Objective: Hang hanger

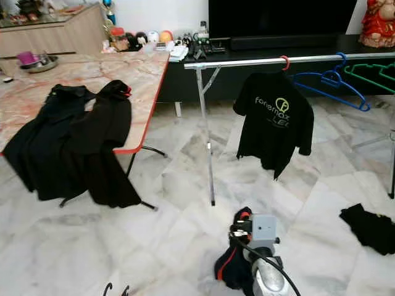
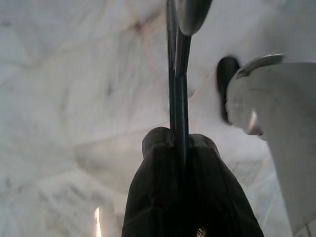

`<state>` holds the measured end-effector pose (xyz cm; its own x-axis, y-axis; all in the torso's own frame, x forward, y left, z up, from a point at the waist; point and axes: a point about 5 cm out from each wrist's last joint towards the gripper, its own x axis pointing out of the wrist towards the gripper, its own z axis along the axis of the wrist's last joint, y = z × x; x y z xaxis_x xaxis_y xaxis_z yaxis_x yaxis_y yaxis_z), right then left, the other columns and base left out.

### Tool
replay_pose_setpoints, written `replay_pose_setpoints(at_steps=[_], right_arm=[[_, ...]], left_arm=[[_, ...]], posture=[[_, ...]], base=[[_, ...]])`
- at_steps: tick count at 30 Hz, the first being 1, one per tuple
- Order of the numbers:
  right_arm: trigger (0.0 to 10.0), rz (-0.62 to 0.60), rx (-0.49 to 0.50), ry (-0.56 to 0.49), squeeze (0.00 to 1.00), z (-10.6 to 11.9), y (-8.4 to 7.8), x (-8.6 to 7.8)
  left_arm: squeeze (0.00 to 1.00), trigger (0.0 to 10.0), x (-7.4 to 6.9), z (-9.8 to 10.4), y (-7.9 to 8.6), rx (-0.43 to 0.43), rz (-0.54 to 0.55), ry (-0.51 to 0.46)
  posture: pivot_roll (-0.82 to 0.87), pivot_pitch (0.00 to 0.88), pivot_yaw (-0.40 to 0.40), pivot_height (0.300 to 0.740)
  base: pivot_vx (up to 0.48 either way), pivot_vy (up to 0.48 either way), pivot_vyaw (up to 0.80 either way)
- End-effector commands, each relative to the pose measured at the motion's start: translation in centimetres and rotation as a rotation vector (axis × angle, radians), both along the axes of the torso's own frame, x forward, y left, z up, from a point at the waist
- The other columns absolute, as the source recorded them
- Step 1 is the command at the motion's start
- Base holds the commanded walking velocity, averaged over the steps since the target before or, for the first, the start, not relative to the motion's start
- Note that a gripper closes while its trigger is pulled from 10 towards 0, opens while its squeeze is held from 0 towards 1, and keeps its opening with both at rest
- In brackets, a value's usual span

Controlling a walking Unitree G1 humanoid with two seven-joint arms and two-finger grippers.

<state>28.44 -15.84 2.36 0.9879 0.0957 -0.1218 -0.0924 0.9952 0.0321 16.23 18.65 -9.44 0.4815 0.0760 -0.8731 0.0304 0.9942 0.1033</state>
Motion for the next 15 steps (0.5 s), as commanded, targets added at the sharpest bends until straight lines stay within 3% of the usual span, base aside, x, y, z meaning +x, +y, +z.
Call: replay_pose_setpoints(at_steps=[1, 15], right_arm=[[10.0, -0.004, -0.005, -0.014, 0.0, 0.22, -0.25, 0.04], [10.0, -0.005, -0.002, -0.004, 0.0, 0.11, -0.39, 0.06]], left_arm=[[0.0, 10.0, -1.37, -0.62, -0.42, -0.007, -0.019, 0.055], [0.0, 10.0, -1.34, -0.58, -0.35, -0.013, 0.005, 0.04]], posture=[[0.11, 0.101, 0.067, 0.74], [0.11, 0.105, 0.065, 0.74]], base=[[0.0, 0.0, 0.0], [0.0, 0.0, 0.0]])
